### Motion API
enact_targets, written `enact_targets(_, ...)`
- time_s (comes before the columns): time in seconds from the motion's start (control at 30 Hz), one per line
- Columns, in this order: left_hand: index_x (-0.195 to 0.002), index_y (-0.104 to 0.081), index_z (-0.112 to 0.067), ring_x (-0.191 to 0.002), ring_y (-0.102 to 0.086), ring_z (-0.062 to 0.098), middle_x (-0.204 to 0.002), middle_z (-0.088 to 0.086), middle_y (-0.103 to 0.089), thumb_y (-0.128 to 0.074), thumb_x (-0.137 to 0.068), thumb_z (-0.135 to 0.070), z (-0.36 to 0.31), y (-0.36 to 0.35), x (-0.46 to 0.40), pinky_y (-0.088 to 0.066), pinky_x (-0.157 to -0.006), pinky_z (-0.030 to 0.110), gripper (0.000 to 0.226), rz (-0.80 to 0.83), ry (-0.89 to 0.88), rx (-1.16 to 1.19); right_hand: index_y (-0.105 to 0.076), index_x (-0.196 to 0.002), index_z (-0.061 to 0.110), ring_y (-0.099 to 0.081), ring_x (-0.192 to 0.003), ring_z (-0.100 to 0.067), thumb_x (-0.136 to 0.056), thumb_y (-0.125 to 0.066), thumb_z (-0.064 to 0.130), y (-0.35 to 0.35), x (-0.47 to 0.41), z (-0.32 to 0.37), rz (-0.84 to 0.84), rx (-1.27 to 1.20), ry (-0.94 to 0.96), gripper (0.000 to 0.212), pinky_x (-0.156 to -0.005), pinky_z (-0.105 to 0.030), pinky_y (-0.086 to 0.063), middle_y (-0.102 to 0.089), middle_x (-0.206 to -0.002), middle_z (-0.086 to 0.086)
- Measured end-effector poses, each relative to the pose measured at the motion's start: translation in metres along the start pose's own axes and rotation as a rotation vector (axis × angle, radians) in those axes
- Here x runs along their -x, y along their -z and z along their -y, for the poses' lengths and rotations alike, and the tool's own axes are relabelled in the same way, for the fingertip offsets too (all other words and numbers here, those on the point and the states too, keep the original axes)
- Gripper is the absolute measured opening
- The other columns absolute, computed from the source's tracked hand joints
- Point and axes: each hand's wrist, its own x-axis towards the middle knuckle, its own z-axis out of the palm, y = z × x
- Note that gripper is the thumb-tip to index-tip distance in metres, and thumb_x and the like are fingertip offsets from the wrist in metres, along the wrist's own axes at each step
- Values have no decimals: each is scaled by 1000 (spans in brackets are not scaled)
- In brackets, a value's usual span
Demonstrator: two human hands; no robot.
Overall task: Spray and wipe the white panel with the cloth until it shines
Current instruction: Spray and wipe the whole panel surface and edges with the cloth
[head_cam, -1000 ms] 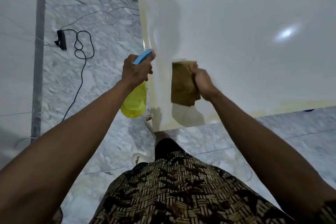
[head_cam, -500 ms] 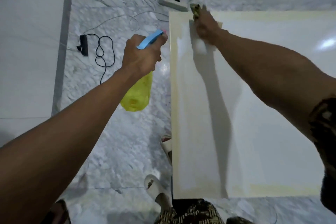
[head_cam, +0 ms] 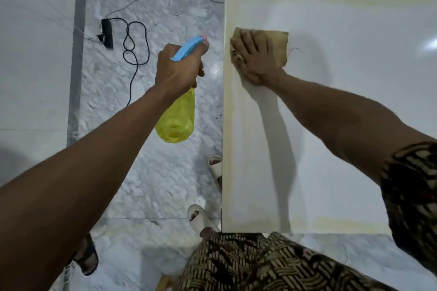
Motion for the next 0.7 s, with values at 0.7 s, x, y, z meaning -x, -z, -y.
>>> enact_targets(0.7,-88,-79,-17,-52,-61,26,-73,10,-76,-70,-98,-51,99,7,235,-56,-62,35,37,93,21,12,-6,-156,33,7,-152,-25,-96,12,55,-85,379,154,223,-79,74,67,-120,-57,4,3,-165,4)
